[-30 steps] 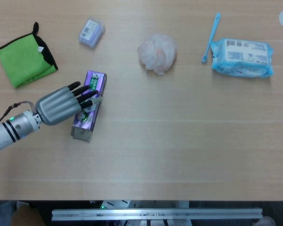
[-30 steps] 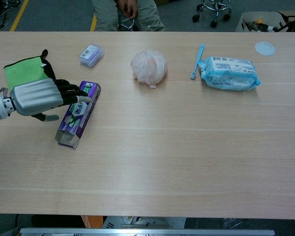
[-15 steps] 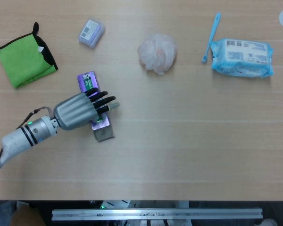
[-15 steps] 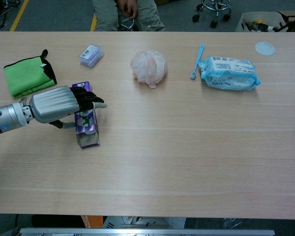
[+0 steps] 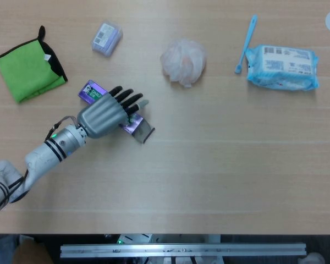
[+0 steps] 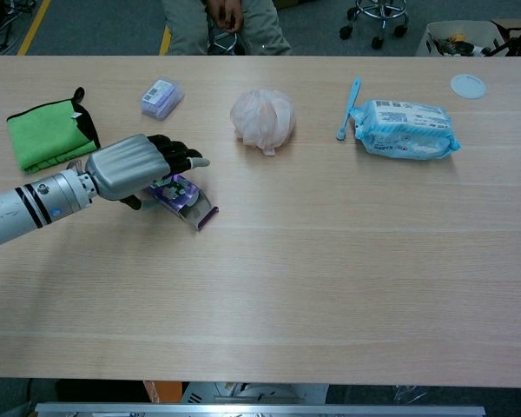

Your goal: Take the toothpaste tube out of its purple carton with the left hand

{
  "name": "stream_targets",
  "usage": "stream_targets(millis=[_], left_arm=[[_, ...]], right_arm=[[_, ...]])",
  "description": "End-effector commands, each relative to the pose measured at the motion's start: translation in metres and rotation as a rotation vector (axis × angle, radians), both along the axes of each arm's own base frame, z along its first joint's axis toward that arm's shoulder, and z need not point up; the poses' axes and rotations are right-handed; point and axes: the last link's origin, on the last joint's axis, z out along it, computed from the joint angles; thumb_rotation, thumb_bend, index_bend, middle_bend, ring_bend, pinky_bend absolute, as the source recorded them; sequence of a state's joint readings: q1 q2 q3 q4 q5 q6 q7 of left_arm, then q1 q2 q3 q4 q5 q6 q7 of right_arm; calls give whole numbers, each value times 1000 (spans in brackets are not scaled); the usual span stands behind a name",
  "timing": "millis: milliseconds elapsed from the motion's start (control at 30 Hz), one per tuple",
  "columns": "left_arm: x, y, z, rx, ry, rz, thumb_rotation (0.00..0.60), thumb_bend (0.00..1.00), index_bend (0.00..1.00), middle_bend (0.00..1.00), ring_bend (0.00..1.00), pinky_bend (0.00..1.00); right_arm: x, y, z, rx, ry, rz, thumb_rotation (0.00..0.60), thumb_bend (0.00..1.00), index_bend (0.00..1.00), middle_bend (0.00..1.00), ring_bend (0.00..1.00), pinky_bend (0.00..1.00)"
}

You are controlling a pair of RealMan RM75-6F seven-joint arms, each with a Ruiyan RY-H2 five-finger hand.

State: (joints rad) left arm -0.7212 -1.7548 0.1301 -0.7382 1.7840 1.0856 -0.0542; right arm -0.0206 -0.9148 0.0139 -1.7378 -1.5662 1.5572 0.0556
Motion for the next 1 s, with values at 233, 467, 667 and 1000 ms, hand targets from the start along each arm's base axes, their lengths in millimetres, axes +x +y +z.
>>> stream_targets(millis=[233,467,667,1000], left_arm=[[-15,16,39,129,57,205,600,264,90,122,140,216],[-14,11,37,116,119,236,600,264,130,140,140,216],[-9,10,29,104,155,231,600,264,130,138,140,216],[-2,15,13,93,175,223,600,264,189,190,148,219]], right_arm=[[3,-1,-3,10,-4,16,600,277,416,425,429,487],[4,2,-1,4,-6,17,600,280,416,425,429,487],[3,3,0,-2,-8,18,600,280,416,424,429,487],[0,6,3,-9,-11,8,600,280,416,425,429,487]])
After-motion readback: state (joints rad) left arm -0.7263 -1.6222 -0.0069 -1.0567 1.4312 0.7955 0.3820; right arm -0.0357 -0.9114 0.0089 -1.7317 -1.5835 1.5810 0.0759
